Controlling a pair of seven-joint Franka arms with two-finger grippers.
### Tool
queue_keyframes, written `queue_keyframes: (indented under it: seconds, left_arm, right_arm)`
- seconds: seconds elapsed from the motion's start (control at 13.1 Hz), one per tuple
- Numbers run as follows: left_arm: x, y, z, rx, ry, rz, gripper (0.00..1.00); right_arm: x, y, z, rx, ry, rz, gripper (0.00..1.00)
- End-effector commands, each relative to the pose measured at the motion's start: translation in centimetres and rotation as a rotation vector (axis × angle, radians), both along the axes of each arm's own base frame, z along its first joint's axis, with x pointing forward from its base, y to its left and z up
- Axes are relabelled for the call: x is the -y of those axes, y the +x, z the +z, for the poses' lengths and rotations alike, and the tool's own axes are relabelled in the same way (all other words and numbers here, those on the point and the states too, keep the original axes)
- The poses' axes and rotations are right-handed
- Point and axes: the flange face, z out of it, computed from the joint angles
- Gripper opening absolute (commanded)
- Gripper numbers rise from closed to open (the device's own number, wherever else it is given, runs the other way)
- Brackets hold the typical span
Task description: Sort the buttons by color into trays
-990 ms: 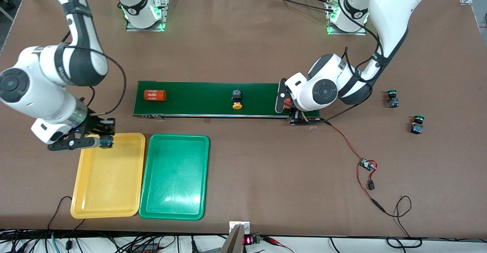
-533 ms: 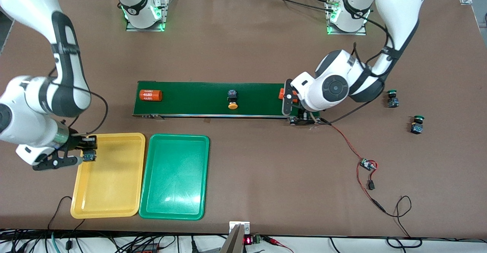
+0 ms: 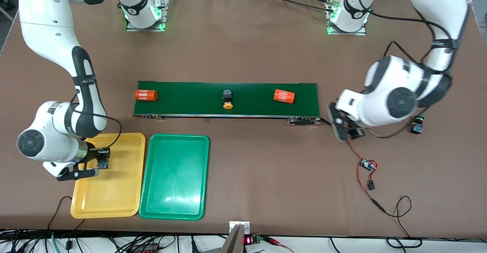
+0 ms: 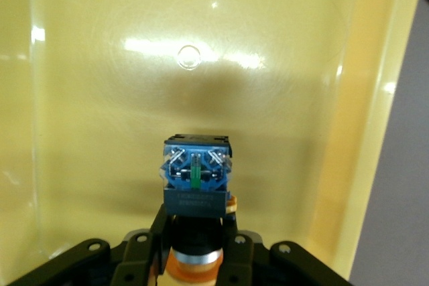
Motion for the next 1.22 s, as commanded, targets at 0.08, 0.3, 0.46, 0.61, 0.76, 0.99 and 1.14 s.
queue_keyframes:
  seconds: [0.08,0.3,0.46,0.61,0.76,0.99,1.14]
  left_arm:
    - [-6.3,1.7,2.8,0.035,0.07,0.235,1.0]
    - [-12.7,1.8,1.4,0.008,0.151,0.487,1.0]
    - [-18.0,1.5,-1.4,-0.032,0.199,0.643,1.0]
    - [-22.6,1.5,-5.4,-0.023,0.23,0.709,1.0]
    - [-27.8,0.8,-8.5,0.059,0.253,0.759,1.0]
    - [-30.1,0.1,-10.9,0.104,0.26,0.799,1.0]
    - [-30.5,0.4,-10.5,0.114,0.258,0.805,1.0]
  right_arm:
    - [0.2,0.5,0.2,0.006,0.02,-0.02,0.76]
    - [-0.2,0.1,0.5,-0.023,0.029,-0.023,1.0]
    - [-1.5,-0.8,2.4,-0.084,0.036,-0.069,1.0]
    - [-3.1,-2.1,4.6,-0.105,0.039,-0.098,1.0]
    - [-4.6,-4.4,6.0,-0.116,0.053,-0.105,1.0]
    - [-7.3,-9.6,7.3,-0.121,0.058,-0.155,1.0]
    - [-7.9,-13.7,8.4,-0.13,0.066,-0.179,1.0]
